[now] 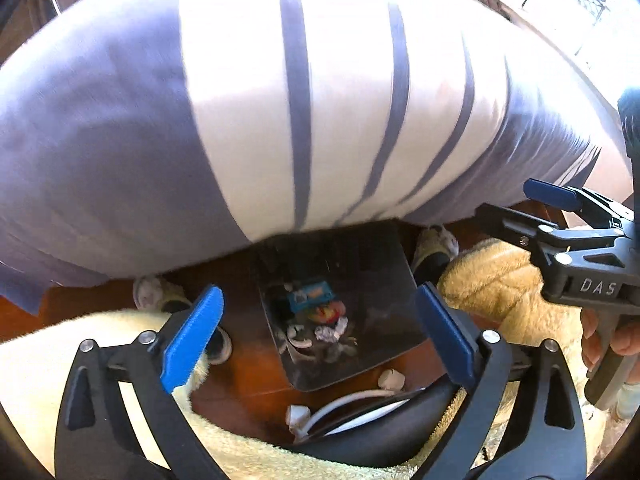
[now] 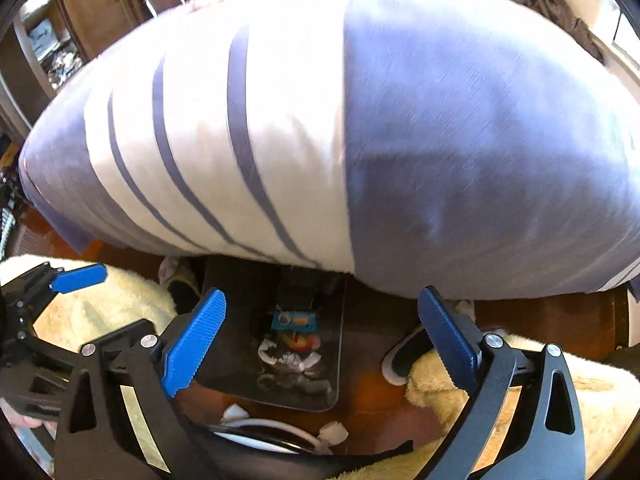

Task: Collect trash
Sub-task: 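Raise both open tools back over the bottles on the bed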

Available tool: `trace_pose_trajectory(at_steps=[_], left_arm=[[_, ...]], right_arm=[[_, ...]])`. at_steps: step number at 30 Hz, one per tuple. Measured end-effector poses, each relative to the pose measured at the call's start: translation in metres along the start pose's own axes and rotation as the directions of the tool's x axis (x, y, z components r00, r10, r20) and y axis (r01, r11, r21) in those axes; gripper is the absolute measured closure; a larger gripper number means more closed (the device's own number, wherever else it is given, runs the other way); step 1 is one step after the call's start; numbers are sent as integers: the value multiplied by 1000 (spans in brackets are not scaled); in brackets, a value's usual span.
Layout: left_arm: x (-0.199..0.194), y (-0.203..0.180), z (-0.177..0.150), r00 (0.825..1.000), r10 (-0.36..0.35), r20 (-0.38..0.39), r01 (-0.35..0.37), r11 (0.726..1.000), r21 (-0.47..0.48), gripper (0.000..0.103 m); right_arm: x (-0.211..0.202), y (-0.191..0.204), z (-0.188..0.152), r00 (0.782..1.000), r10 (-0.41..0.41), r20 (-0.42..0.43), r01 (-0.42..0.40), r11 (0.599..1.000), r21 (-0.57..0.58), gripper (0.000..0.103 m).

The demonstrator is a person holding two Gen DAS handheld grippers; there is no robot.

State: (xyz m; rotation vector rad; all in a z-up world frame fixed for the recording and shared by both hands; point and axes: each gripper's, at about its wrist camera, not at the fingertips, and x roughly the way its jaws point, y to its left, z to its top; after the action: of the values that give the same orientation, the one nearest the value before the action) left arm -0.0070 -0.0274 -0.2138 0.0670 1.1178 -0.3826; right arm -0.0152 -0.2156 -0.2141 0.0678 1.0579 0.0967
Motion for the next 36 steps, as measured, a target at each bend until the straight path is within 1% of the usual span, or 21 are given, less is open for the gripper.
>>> trace_pose_trajectory(at_steps=[3, 6, 11, 18, 21, 27, 32, 36], left_arm=[[-23, 1, 9, 998, 12, 60, -12, 1000, 4, 10], [-47, 3, 21, 991, 33, 129, -35, 999, 9, 10], [-66, 11, 38, 980, 65, 187, -67, 998, 7, 10], [-90, 23, 73, 963, 107, 247, -107, 994, -13, 10], [-94, 30, 85, 959, 114, 261, -112, 993, -21, 10], [-90, 40, 113, 956, 130, 263, -126, 992, -30, 10], [-81, 49, 138, 957, 140, 253, -137, 990, -27, 10], [-69, 59, 158, 962, 145, 231, -142, 989, -32, 10]], right_arm=[[-23, -4, 9, 998, -2, 58, 2, 1000, 3, 4], [-42, -6, 20, 994, -13, 112, 14, 1000, -8, 4], [-64, -7, 46, 982, -24, 187, 30, 999, -29, 4], [-79, -2, 80, 968, -29, 248, 45, 997, -60, 4], [-81, 0, 95, 964, -37, 263, 58, 996, -72, 4], [-75, 3, 123, 961, -41, 274, 65, 995, -80, 4], [-62, 2, 147, 963, -40, 265, 62, 995, -75, 4], [-45, 6, 171, 968, -42, 249, 63, 995, -79, 4]])
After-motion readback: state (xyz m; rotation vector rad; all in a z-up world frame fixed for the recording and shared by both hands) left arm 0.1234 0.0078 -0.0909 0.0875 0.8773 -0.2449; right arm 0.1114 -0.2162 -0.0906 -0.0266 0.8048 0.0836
